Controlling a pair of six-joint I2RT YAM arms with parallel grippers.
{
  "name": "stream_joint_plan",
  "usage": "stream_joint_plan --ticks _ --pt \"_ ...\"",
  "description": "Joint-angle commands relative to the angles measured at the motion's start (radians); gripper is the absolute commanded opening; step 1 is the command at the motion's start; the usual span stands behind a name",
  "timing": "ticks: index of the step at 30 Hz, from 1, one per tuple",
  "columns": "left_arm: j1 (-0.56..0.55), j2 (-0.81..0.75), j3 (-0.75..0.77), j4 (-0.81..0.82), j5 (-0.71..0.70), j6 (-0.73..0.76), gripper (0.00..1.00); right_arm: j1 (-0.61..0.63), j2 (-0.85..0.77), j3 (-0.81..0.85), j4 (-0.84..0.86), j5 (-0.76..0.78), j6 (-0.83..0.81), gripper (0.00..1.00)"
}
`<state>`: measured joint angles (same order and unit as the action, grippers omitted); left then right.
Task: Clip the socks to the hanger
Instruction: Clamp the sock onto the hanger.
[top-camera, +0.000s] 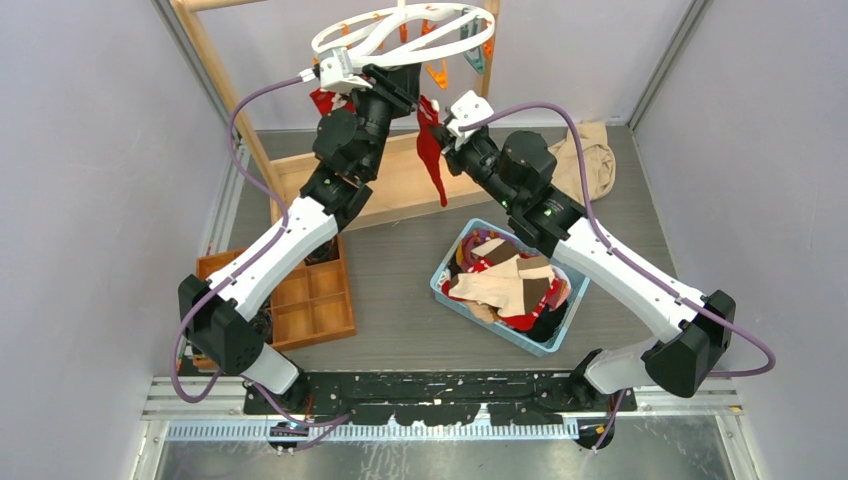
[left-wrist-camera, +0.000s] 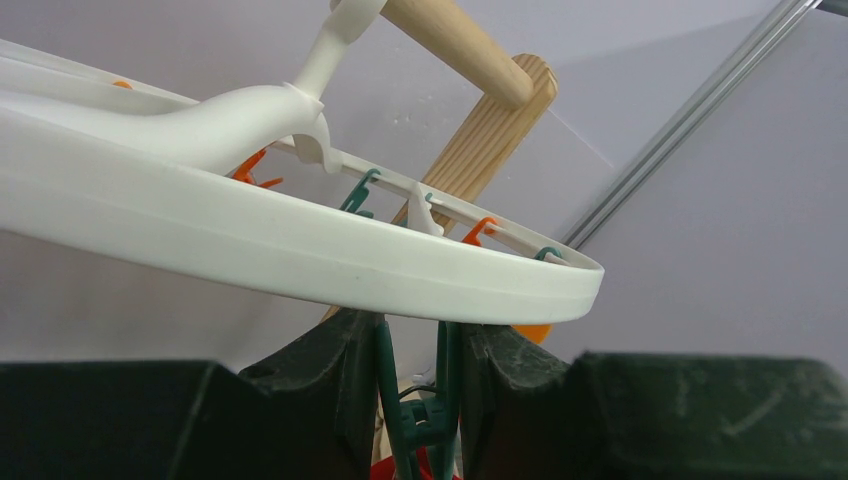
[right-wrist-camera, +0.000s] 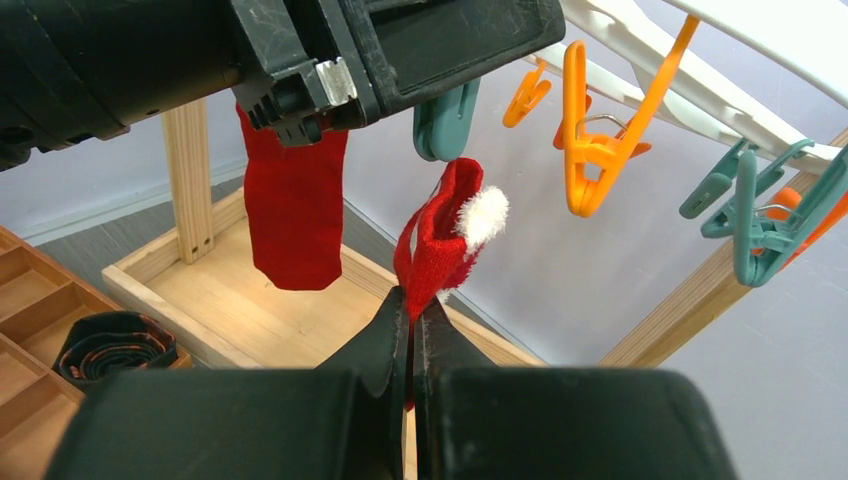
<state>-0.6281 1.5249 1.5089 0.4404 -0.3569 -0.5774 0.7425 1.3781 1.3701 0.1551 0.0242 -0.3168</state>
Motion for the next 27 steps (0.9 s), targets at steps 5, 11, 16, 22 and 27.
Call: stream_joint_plan --ticks 5,11,16,22,27 --pt "0.017 -0.016 0.022 -0.051 -0.043 -0.021 0.0 0.012 -0.039 0.018 0.036 -0.01 -0.025 0.01" --pt "0.017 -0.016 0.02 -0.055 -0.045 -0.022 0.0 0.014 -0.033 0.027 0.045 -0.01 -0.037 0.01" --pt "0.017 -0.014 0.023 -0.06 -0.047 -0.02 0.0 0.014 -0.028 0.04 0.047 -0.01 -0.052 0.01" --pt "0.017 -0.012 0.027 -0.068 -0.045 -0.019 0.0 0.015 -0.022 0.052 0.053 -0.011 -0.07 0.01" --pt "0.017 -0.01 0.028 -0.069 -0.044 -0.019 0.0 0.017 -0.014 0.064 0.053 -0.01 -0.078 0.01"
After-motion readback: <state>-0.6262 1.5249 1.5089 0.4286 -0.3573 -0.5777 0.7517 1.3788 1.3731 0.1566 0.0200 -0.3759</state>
